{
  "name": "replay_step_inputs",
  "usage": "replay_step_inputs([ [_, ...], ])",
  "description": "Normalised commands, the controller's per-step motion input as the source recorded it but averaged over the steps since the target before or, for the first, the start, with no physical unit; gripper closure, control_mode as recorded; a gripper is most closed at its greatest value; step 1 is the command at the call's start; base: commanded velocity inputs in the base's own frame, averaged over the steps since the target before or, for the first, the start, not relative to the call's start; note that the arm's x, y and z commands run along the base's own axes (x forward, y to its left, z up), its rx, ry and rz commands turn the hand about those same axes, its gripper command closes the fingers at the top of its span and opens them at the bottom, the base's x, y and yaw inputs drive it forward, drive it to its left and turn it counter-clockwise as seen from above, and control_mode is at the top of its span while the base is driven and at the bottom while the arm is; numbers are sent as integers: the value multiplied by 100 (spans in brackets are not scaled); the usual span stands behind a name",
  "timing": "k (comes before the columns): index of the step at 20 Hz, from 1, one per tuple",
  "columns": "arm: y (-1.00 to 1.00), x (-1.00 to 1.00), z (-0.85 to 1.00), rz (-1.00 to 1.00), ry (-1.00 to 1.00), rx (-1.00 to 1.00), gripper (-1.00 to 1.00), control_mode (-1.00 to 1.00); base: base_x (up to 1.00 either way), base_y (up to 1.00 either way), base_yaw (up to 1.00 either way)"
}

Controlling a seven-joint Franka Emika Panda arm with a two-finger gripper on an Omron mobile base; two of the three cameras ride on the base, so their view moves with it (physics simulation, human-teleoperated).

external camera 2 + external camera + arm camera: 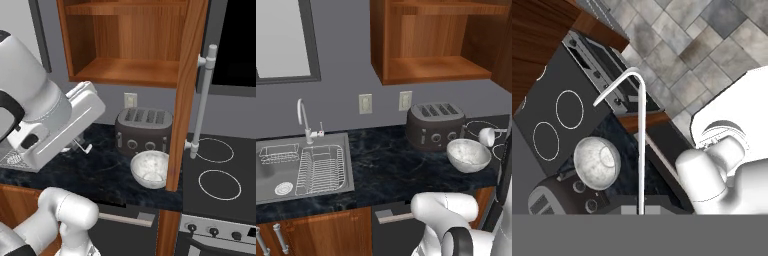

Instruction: Open the cabinet and move the ladle to the pot. Then close the cabinet.

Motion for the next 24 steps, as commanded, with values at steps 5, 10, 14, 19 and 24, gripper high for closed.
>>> replay_step_inputs([
  [5,4,0,0,0,0,-2,100,-100,0,0,0],
  [10,7,-40,2,0,0,-3,100,-100,0,0,0],
  [14,0,0,0,0,0,0,100,100,-100,0,-1],
  [19,0,0,0,0,0,0,100,100,-100,0,-2],
  [24,0,0,0,0,0,0,100,100,-100,0,-1],
])
